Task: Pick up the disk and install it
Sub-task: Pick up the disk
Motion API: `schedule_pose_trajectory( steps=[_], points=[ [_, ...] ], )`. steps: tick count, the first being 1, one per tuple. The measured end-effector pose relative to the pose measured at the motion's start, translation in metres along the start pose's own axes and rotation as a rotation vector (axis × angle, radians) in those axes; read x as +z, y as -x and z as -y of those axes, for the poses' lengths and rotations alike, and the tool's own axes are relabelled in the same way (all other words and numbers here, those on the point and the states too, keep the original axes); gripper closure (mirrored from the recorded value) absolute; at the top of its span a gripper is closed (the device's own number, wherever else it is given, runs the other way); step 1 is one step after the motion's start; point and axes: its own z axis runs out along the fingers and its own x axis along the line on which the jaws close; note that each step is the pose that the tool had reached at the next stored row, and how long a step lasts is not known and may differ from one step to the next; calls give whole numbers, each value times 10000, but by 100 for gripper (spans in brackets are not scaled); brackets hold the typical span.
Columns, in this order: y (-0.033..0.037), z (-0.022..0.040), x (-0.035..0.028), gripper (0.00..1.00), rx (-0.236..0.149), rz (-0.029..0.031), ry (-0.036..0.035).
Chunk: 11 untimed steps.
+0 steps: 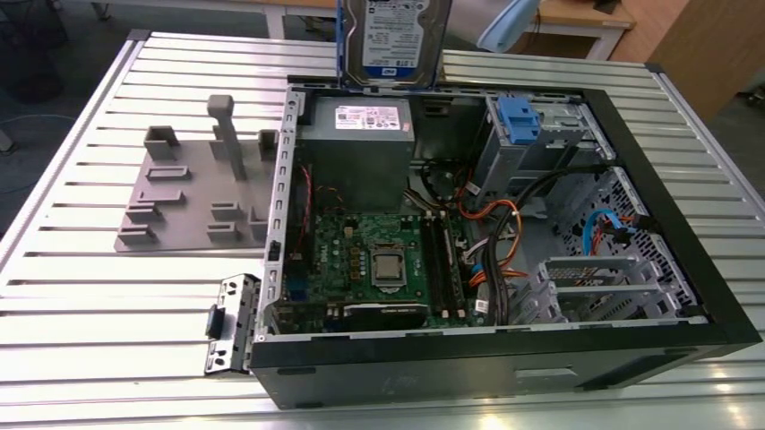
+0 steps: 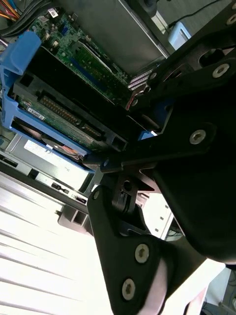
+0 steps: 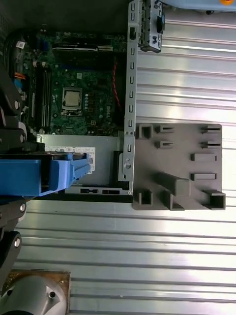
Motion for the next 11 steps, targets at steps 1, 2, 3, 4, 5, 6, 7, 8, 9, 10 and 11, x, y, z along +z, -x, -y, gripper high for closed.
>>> schedule_pose_trajectory(
  steps=[1, 2, 3, 4, 5, 6, 7, 8, 9, 10, 11],
  points=[
    [-8, 3, 0, 64, 0, 0, 0],
    [-17, 6, 0, 64, 0, 1, -1],
    [-25, 8, 0, 64, 0, 1, -1],
    [-34, 11, 0, 64, 0, 1, 0],
    [-43, 13, 0, 64, 0, 0, 0],
    [-52, 15, 0, 64, 0, 1, -1],
    [-60, 18, 0, 64, 0, 0, -1],
    [-69, 20, 0, 64, 0, 1, -1],
    [-78, 23, -1, 64, 0, 1, -1],
    [-86, 26, -1, 64, 0, 0, 0],
    [-95, 28, 0, 64, 0, 1, -1]
  ],
)
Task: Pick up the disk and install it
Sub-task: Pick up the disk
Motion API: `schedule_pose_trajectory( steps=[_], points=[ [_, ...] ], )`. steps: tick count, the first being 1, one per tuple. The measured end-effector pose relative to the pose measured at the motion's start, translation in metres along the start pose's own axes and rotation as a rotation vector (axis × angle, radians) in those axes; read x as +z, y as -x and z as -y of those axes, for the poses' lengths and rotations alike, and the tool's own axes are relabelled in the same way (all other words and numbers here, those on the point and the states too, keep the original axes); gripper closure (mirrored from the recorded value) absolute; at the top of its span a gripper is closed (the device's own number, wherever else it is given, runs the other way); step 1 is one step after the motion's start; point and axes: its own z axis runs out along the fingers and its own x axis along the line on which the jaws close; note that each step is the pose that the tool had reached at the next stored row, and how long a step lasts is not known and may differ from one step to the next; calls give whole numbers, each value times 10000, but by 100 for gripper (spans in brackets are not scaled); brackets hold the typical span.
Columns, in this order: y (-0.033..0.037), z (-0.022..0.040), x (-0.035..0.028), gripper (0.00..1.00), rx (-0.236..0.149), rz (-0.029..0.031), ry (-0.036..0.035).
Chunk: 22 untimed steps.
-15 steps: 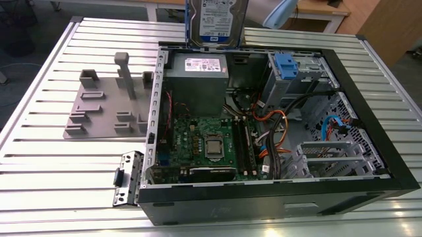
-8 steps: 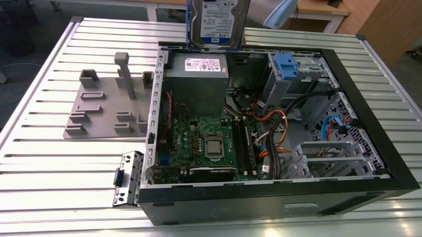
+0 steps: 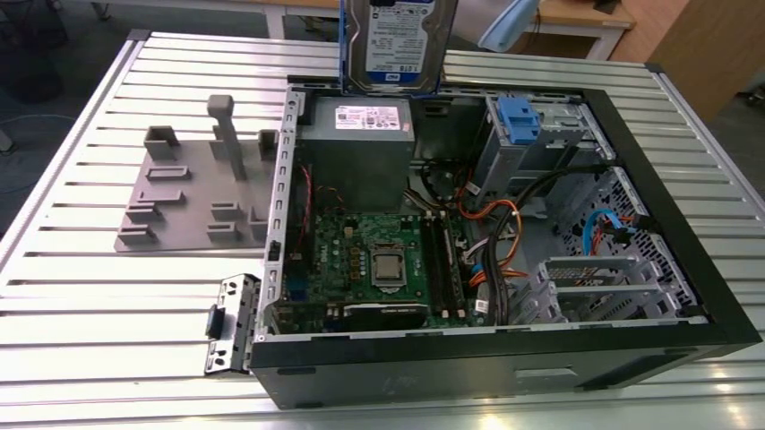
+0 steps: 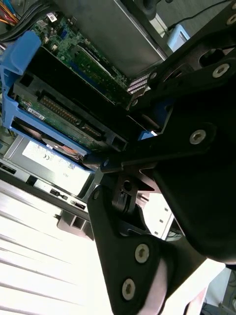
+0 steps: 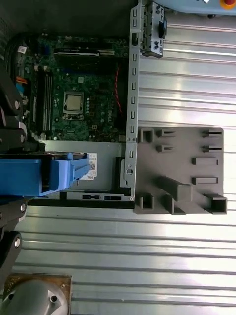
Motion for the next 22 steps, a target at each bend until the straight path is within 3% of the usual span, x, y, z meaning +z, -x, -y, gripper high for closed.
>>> schedule_pose_trajectory(
  steps=[9, 18, 22],
  points=[
    [-88, 24, 0, 64, 0, 0, 0],
    [-99, 31, -1, 64, -2, -1, 0],
    [-217, 25, -2, 64, -2, -1, 0]
  ],
)
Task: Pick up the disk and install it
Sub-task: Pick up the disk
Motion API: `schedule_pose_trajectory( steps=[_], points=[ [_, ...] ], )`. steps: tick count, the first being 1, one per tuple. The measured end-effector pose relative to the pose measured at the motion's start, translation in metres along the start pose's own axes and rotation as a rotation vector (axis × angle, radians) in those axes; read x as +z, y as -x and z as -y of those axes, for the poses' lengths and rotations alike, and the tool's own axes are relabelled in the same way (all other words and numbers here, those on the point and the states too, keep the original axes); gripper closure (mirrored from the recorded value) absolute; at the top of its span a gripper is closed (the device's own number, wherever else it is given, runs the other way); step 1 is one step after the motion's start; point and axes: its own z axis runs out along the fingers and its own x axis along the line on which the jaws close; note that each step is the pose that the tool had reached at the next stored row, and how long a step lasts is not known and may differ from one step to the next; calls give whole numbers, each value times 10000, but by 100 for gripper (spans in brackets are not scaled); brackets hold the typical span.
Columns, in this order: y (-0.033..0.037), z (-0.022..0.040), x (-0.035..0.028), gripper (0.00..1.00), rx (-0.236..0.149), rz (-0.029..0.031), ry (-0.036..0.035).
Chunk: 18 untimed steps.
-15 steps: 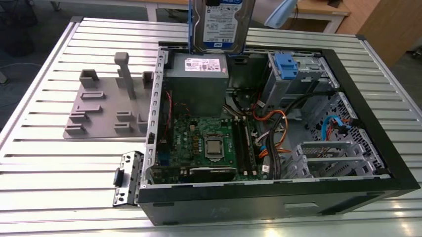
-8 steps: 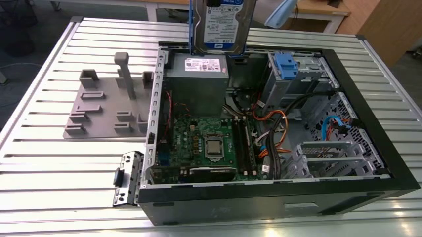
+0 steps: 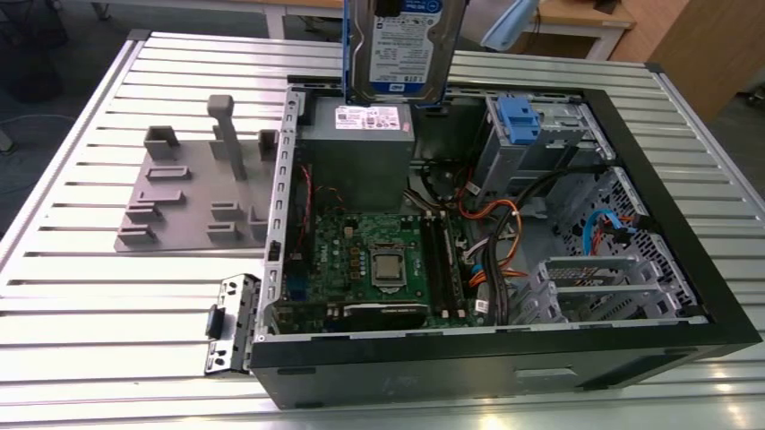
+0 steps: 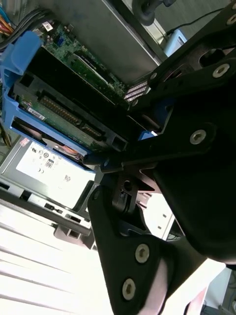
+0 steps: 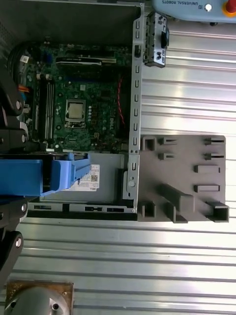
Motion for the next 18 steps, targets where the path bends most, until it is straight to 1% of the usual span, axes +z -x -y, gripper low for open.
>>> schedule_pose_trajectory(
  steps=[4, 7, 11, 18],
  points=[
    [-171, -7, -1, 64, 1, 1, -1],
    [-270, -11, -1, 64, 0, 1, 0],
    [-366, -15, 0, 64, 0, 0, 0],
    [-497, -20, 3, 64, 0, 1, 0]
  ],
)
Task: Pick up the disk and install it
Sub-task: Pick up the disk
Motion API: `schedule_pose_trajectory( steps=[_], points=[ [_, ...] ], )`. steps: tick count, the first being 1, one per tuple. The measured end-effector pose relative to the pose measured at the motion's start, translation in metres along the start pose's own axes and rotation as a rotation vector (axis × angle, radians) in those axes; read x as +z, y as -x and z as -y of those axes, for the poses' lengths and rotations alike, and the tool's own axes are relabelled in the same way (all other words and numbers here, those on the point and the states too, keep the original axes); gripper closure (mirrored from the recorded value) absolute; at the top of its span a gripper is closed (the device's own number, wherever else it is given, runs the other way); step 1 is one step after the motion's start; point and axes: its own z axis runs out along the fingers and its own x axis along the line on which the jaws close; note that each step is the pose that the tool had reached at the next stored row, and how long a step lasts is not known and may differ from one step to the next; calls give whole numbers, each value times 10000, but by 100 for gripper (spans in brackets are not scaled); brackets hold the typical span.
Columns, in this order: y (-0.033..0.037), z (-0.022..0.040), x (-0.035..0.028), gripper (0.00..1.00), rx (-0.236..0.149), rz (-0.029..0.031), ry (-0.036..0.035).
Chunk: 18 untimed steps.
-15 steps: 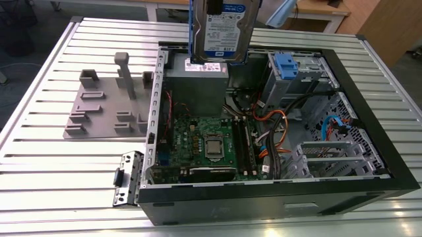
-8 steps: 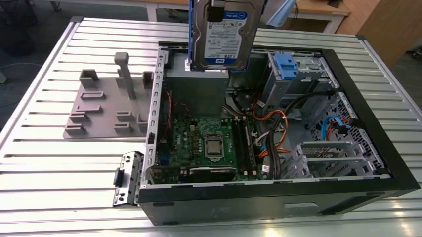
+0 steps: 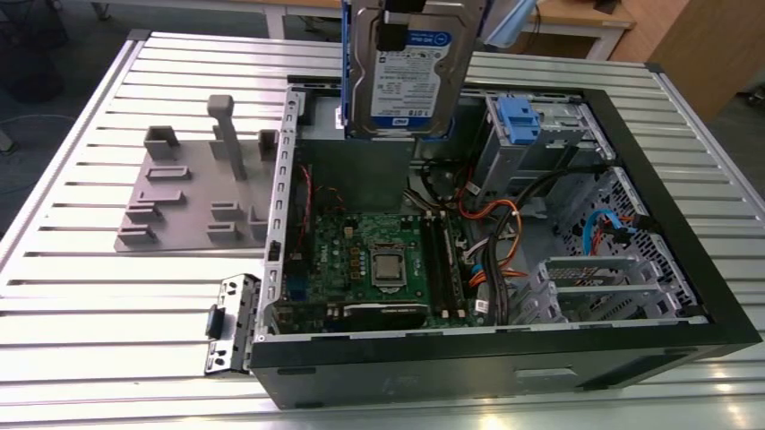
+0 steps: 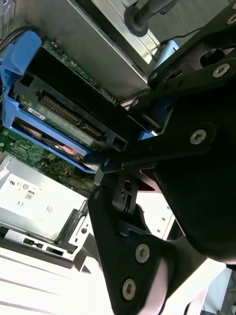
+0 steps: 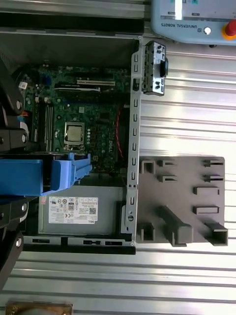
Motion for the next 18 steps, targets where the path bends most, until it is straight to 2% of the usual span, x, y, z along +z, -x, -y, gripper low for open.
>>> schedule_pose_trajectory(
  steps=[6, 12, 14, 18],
  points=[
    [-107, -4, 6, 64, 0, 0, 0],
    [-299, -12, 21, 64, 0, 12, 0],
    [-356, -14, 28, 64, -2, 63, -2],
    [-449, -17, 42, 64, -3, 217, -9]
  ],
)
